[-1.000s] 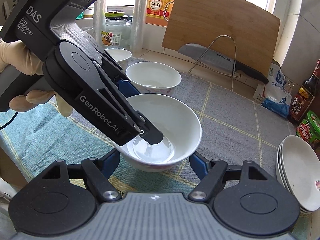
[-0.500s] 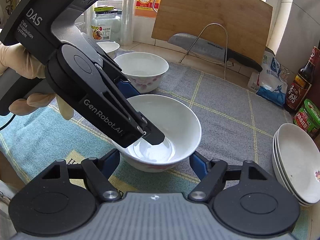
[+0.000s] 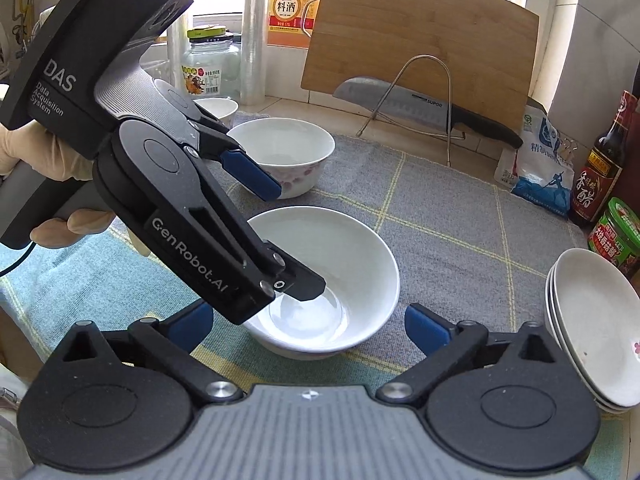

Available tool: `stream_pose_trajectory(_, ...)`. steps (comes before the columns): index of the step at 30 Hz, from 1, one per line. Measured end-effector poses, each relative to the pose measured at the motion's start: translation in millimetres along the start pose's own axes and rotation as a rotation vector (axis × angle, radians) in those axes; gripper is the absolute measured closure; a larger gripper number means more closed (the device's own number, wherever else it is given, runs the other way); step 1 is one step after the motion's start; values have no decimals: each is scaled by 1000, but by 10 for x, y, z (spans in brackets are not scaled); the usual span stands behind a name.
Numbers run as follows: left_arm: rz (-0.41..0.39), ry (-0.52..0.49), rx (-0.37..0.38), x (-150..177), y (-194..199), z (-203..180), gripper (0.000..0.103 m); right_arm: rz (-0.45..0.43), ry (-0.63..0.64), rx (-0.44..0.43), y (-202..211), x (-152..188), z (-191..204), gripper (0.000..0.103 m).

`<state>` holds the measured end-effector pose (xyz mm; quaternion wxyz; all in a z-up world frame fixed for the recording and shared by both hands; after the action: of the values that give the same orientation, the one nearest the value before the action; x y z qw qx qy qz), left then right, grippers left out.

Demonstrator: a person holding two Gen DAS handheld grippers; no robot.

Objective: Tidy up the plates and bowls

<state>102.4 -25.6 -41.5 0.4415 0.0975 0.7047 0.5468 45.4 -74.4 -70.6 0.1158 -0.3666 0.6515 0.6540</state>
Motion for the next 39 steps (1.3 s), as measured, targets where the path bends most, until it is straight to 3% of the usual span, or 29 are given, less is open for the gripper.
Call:
stream_pose_trajectory(14,-68,204,-151,341,300,210,9,-24,-25,15,102,-56,35,0)
stream_pose_trajectory(18,-90,286,-125,422,317,304,7,-26,-17,14,103,-101,45,0)
stream_pose_trajectory(28,-131,318,-189,441,378,503,7,-38,29,-9,60,-341,20,0)
stream_pose_trajectory(39,-149,348,-194,459,286,717,8,-8,134,-30,-199,-772,-3,0)
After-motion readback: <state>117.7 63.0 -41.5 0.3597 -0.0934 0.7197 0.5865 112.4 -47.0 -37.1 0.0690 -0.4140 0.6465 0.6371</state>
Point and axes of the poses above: each gripper's, at about its wrist camera, not at the fingertips, and y roughly against the way its jaws point, z to its left, x to its underside, the point moved 1 cm from there along -y, roughly the way its jaws point, and after that the axes turned 7 degrees about z, right-handed, at the moved point
